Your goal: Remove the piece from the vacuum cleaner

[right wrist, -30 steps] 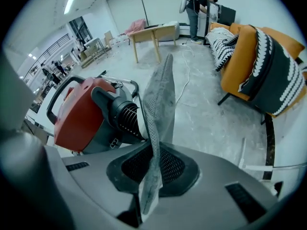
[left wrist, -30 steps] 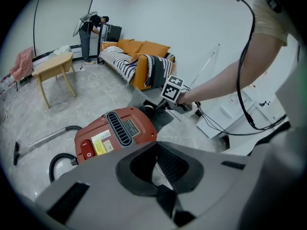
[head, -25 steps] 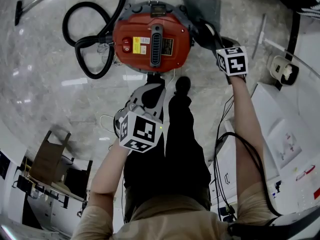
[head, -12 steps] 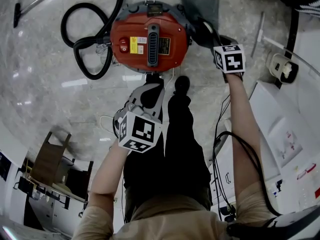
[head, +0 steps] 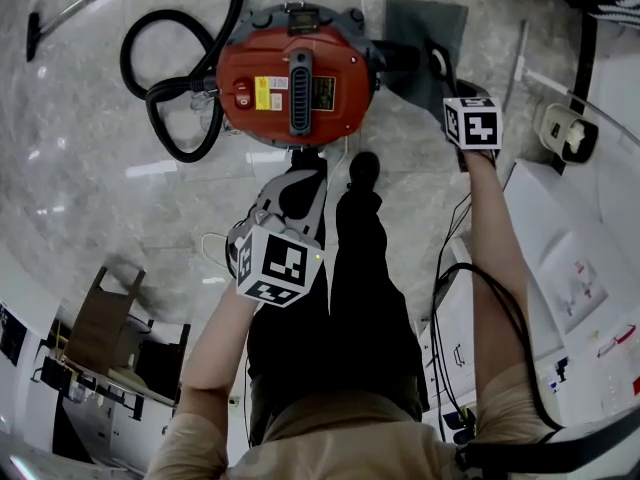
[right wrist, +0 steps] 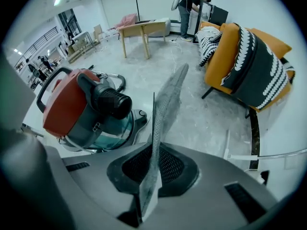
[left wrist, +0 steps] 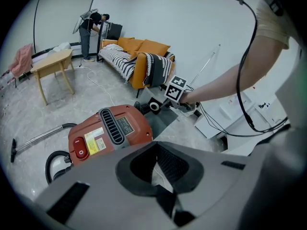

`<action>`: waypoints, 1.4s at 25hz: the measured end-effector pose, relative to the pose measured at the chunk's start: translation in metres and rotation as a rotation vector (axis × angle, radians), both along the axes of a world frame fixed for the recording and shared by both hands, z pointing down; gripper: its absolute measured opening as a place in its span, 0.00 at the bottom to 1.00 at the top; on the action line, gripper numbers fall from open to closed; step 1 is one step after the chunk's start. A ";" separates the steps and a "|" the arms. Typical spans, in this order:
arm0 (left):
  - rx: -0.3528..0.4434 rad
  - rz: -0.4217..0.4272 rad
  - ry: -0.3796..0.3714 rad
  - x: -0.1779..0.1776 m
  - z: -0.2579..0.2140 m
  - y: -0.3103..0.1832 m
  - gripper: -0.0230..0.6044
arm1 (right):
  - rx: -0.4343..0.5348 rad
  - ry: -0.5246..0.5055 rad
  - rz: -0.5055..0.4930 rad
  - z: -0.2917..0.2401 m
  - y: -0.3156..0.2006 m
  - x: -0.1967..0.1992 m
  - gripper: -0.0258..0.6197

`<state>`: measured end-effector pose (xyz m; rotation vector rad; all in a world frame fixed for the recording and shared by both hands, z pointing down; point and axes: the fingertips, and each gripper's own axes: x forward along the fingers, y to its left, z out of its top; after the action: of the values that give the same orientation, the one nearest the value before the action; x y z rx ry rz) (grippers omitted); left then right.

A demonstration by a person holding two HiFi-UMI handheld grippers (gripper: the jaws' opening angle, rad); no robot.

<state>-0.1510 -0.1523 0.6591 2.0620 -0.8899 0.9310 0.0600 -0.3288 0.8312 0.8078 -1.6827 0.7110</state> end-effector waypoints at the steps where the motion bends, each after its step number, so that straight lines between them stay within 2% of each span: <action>1: -0.002 0.003 0.000 0.001 0.001 0.000 0.04 | -0.004 0.005 0.004 0.000 0.003 0.005 0.08; 6: 0.005 0.022 0.003 0.009 -0.001 -0.006 0.04 | -0.009 0.009 0.057 -0.001 0.010 0.023 0.08; 11: 0.010 0.048 0.002 0.015 -0.004 -0.009 0.04 | -0.009 -0.082 0.250 -0.010 0.008 0.041 0.08; 18: 0.009 0.101 0.014 0.034 -0.002 -0.007 0.04 | -0.018 -0.208 0.431 -0.022 0.018 0.064 0.08; 24: 0.020 0.182 0.037 0.062 -0.006 -0.008 0.04 | -0.019 -0.273 0.634 -0.033 0.042 0.099 0.08; 27: 0.025 0.223 0.048 0.081 -0.006 -0.007 0.04 | -0.030 -0.338 0.721 -0.038 0.056 0.118 0.08; 30: 0.024 0.270 0.053 0.101 -0.006 -0.001 0.04 | -0.023 -0.388 0.792 -0.046 0.071 0.140 0.08; 35: 0.028 0.349 0.062 0.129 -0.012 0.006 0.04 | 0.004 -0.415 0.891 -0.059 0.103 0.174 0.08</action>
<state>-0.0221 -0.1463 0.6474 2.3017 -0.5202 1.0310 0.2336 -0.2262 0.7723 1.5147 -1.6355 1.5646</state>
